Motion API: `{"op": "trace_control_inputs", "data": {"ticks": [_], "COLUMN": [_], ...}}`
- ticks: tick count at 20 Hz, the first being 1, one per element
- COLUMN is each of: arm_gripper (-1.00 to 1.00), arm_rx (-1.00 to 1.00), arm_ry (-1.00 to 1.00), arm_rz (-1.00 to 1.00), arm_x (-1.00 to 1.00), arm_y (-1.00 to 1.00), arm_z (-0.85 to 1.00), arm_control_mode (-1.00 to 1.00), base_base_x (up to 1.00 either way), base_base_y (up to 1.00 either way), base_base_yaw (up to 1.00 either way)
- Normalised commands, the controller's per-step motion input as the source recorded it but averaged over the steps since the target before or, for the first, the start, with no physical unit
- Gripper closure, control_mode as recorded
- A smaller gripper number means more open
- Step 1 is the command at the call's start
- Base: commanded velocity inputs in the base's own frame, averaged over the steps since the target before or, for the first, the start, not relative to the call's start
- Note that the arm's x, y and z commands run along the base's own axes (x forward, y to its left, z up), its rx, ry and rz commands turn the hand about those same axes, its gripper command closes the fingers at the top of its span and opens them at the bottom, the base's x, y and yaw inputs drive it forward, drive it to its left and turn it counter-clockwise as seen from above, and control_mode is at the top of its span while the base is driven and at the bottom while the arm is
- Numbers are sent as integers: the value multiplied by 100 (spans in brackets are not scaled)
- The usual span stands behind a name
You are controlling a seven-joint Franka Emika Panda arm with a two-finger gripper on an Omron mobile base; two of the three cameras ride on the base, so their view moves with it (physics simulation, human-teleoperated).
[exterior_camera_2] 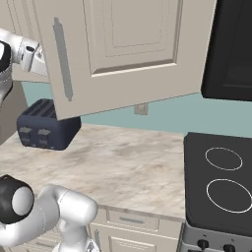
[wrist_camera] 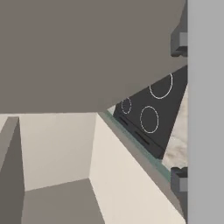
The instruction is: Open the cabinet directly in front. Then move the liquor and the cup to the dining counter with the jar on it.
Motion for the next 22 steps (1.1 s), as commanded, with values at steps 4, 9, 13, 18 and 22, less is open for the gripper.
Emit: {"op": "trace_control_inputs", "data": {"ticks": [4, 9, 13, 18, 22], "arm_gripper": [-100, -100, -100, -100, -100], "arm_rx": [-6, 0, 0, 0, 0], "arm_ry": [1, -15, -20, -15, -3], "arm_rz": [10, 13, 11, 6, 0], "arm_x": [-4, -46, -72, -57, -9], "arm_y": [-42, -87, -100, -100, -100], "arm_z": [-57, -5, 0, 0, -2], "arm_control_mode": [-100, -100, -100, -100, -100], "base_base_x": [0, 0, 0, 0, 0], "base_base_y": [0, 0, 0, 0, 0], "base_base_yaw": [0, 0, 0, 0, 0]}}
